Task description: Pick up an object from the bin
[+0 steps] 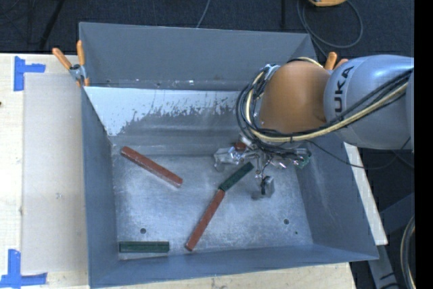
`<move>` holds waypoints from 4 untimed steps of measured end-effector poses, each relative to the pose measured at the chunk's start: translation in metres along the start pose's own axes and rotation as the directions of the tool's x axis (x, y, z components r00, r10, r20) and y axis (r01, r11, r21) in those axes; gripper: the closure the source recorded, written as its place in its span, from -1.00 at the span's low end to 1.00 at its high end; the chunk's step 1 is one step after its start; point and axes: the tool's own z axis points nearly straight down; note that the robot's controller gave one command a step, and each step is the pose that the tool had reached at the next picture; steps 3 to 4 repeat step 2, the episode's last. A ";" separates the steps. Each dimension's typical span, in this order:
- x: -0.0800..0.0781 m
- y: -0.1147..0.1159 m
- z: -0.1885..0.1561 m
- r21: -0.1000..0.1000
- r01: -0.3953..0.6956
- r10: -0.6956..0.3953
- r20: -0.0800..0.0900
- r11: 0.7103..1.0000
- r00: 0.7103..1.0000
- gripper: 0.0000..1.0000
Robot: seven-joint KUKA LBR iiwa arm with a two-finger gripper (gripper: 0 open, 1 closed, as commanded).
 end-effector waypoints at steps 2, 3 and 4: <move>0.014 -0.013 -0.146 0.009 0.021 -0.021 0.006 1.000 1.000 1.00; 0.014 -0.013 -0.146 0.009 0.021 -0.021 0.006 1.000 1.000 1.00; 0.014 -0.013 -0.146 0.009 0.021 -0.021 0.006 1.000 1.000 1.00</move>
Offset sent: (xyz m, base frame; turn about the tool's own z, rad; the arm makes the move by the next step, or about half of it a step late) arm 0.0000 0.0000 0.0000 0.0000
